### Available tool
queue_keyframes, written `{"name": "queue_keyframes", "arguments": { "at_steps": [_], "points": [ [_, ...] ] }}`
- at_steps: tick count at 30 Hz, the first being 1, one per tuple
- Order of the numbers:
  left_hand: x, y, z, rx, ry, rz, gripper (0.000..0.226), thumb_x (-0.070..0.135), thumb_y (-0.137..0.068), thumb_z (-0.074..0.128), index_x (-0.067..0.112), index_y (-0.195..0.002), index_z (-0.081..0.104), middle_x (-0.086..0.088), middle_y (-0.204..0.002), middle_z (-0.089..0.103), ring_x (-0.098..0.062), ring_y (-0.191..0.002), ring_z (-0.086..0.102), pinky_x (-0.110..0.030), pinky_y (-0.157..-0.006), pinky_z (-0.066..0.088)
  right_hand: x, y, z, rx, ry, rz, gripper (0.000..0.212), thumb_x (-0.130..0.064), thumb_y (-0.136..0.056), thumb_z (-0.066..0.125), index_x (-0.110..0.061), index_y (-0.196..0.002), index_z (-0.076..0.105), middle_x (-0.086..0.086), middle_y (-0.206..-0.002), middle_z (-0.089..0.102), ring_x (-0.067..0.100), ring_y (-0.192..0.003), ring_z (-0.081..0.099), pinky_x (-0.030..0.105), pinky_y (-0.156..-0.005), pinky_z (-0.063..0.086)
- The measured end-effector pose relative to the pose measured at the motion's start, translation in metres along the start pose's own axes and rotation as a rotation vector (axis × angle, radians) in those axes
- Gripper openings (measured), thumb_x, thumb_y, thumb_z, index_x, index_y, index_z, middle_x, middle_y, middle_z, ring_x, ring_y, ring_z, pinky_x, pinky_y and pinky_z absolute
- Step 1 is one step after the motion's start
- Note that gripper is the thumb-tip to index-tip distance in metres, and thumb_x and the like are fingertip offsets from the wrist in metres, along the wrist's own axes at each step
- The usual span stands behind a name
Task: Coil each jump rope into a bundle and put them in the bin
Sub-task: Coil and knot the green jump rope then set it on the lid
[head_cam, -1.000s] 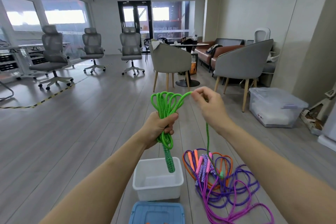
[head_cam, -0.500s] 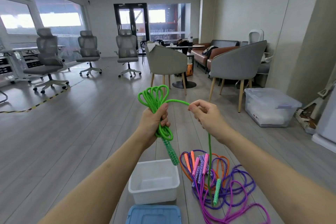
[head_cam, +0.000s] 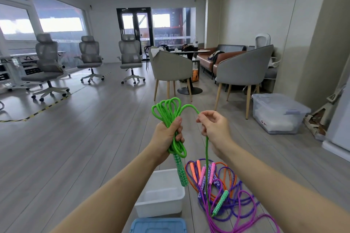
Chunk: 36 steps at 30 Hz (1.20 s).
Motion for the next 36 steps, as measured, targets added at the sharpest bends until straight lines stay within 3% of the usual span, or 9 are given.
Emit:
{"name": "queue_keyframes", "arguments": {
  "at_steps": [5, 9, 16, 20, 24, 26, 29, 32, 36],
  "points": [
    [-0.004, 0.000, 0.004, 0.041, 0.025, 0.014, 0.020, 0.022, -0.102, 0.061, 0.007, -0.090, 0.056, -0.004, -0.072, 0.048, -0.013, -0.049, 0.044, -0.032, -0.056, 0.049, 0.000, 0.004, 0.017, -0.003, -0.139, 0.058, 0.020, 0.003, -0.100, 0.055, -0.005, -0.111, 0.070, 0.004, -0.073, 0.059, 0.013, -0.064, 0.056, 0.022, -0.058, 0.053],
    [-0.007, 0.002, 0.013, 0.028, 0.024, 0.005, 0.023, 0.023, -0.103, 0.059, 0.000, -0.104, 0.060, -0.004, -0.070, 0.050, -0.016, -0.052, 0.048, -0.033, -0.055, 0.051, -0.009, 0.010, 0.021, -0.051, -0.067, -0.017, 0.008, -0.010, -0.095, 0.071, -0.011, -0.103, 0.070, 0.001, -0.080, 0.071, 0.009, -0.062, 0.063, 0.023, -0.049, 0.045],
    [-0.013, 0.005, 0.026, -0.073, -0.159, 0.030, 0.021, 0.024, -0.105, 0.055, 0.005, -0.097, 0.061, -0.005, -0.071, 0.060, -0.015, -0.054, 0.050, -0.032, -0.056, 0.050, -0.008, 0.011, 0.022, 0.024, -0.179, 0.058, 0.022, -0.009, -0.090, 0.077, -0.005, -0.098, 0.056, 0.009, -0.075, 0.057, 0.014, -0.048, 0.047, 0.026, -0.043, 0.043],
    [-0.012, 0.004, 0.024, -0.053, -0.204, 0.014, 0.021, 0.028, -0.103, 0.058, 0.009, -0.093, 0.060, -0.003, -0.061, 0.053, -0.019, -0.056, 0.049, -0.033, -0.057, 0.047, -0.004, 0.010, 0.018, -0.011, -0.113, 0.211, 0.037, -0.025, -0.088, 0.081, -0.010, -0.104, 0.052, 0.009, -0.086, 0.057, 0.017, -0.059, 0.048, 0.027, -0.043, 0.043],
    [-0.007, 0.002, 0.020, 0.008, -0.136, -0.001, 0.024, 0.033, -0.102, 0.060, 0.009, -0.098, 0.062, -0.006, -0.066, 0.052, -0.018, -0.056, 0.051, -0.032, -0.055, 0.044, 0.001, 0.012, 0.020, -0.130, -0.032, 0.275, 0.038, -0.038, -0.089, 0.078, -0.014, -0.103, 0.054, 0.004, -0.084, 0.058, 0.015, -0.063, 0.052, 0.026, -0.046, 0.041],
    [-0.003, -0.003, 0.012, 0.107, -0.014, -0.002, 0.028, 0.032, -0.104, 0.057, 0.004, -0.106, 0.061, -0.009, -0.079, 0.060, -0.019, -0.062, 0.058, -0.032, -0.055, 0.050, 0.003, 0.015, 0.022, -0.228, -0.024, 0.252, 0.030, -0.033, -0.092, 0.075, -0.010, -0.103, 0.058, 0.005, -0.085, 0.059, 0.013, -0.058, 0.051, 0.025, -0.045, 0.038],
    [0.003, -0.011, -0.004, 0.205, 0.237, 0.014, 0.029, 0.027, -0.108, 0.048, -0.001, -0.114, 0.054, -0.011, -0.095, 0.068, -0.022, -0.082, 0.072, -0.038, -0.070, 0.063, 0.003, 0.023, 0.024, -0.384, 0.083, 0.176, 0.021, -0.024, -0.097, 0.070, -0.003, -0.104, 0.068, 0.006, -0.084, 0.065, 0.012, -0.057, 0.053, 0.024, -0.046, 0.037],
    [0.006, -0.018, -0.021, 0.316, 0.352, 0.010, 0.026, 0.031, -0.109, 0.045, 0.007, -0.099, 0.050, -0.006, -0.079, 0.056, -0.018, -0.066, 0.064, -0.041, -0.071, 0.064, 0.002, 0.033, 0.026, -0.548, 0.236, 0.119, 0.016, -0.020, -0.098, 0.069, -0.008, -0.107, 0.073, 0.003, -0.075, 0.060, 0.010, -0.057, 0.051, 0.024, -0.048, 0.037],
    [0.018, -0.025, -0.037, 0.355, 0.433, 0.021, 0.027, 0.036, -0.109, 0.045, 0.018, -0.088, 0.043, 0.005, -0.065, 0.043, -0.008, -0.047, 0.042, -0.026, -0.050, 0.050, 0.001, 0.040, 0.023, -0.753, 0.347, 0.105, 0.015, -0.017, -0.099, 0.067, -0.015, -0.111, 0.075, 0.008, -0.073, 0.055, 0.011, -0.054, 0.042, 0.023, -0.048, 0.033]
  ]
}}
Point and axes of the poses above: each hand's wrist, its own y-axis away from the middle knuckle, its own z-axis out of the palm, x = y × z, the point moved 5 cm from there along -y, towards the middle knuckle
